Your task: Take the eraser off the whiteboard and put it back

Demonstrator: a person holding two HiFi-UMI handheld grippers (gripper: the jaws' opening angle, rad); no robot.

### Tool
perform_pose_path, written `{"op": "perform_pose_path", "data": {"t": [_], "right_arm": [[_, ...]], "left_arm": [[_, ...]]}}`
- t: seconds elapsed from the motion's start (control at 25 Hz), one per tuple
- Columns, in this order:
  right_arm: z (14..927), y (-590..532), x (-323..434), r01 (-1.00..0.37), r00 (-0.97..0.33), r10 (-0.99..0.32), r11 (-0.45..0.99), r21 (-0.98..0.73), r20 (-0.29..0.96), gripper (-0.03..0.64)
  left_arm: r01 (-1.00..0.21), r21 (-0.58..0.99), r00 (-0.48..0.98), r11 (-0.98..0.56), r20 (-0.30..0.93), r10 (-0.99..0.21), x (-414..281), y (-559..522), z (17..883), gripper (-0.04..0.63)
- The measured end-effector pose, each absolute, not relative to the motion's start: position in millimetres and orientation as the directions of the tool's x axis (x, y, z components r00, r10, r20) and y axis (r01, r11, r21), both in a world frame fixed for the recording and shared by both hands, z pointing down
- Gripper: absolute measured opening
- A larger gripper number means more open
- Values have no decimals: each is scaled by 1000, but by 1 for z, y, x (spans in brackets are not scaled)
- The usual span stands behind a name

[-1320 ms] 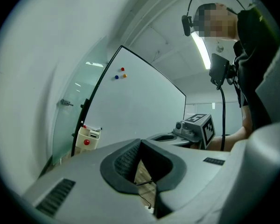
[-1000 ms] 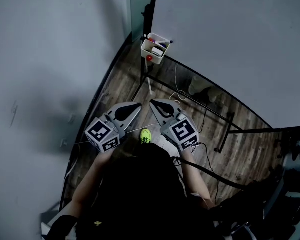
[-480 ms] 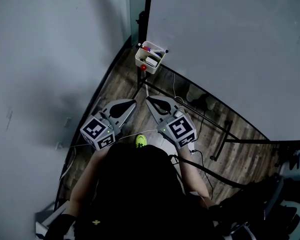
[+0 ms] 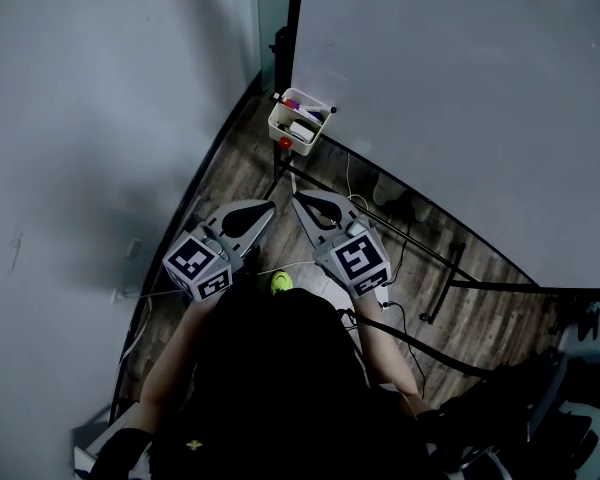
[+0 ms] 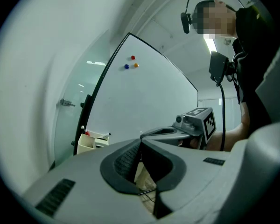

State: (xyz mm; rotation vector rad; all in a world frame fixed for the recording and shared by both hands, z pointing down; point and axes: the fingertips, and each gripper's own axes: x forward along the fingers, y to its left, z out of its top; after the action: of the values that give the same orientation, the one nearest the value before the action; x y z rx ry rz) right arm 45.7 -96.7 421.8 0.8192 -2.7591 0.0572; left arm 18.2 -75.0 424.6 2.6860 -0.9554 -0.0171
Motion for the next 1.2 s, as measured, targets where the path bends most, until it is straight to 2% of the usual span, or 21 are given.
{"op": "perform_pose_path", "data": {"t": [0.44, 0.64, 0.88, 1.2], "right_arm": [[441, -144, 47, -596, -747, -582, 800, 62, 321, 48], [448, -167, 51, -625, -712, -607, 777, 76, 352, 104], [458, -187, 54, -643, -678, -622, 760, 93, 392, 124], [472, -213, 52, -639, -646, -621, 758, 129, 444, 186]], "left_arm": [[-555, 301, 826, -775, 90, -557, 18, -114, 438, 29], [-524, 314, 847, -791, 97, -523, 19, -134, 444, 29], [-497, 328, 864, -803, 104, -492, 22, -153, 452, 29], [-484, 370, 869, -793, 96, -485, 22, -176, 460, 31]]}}
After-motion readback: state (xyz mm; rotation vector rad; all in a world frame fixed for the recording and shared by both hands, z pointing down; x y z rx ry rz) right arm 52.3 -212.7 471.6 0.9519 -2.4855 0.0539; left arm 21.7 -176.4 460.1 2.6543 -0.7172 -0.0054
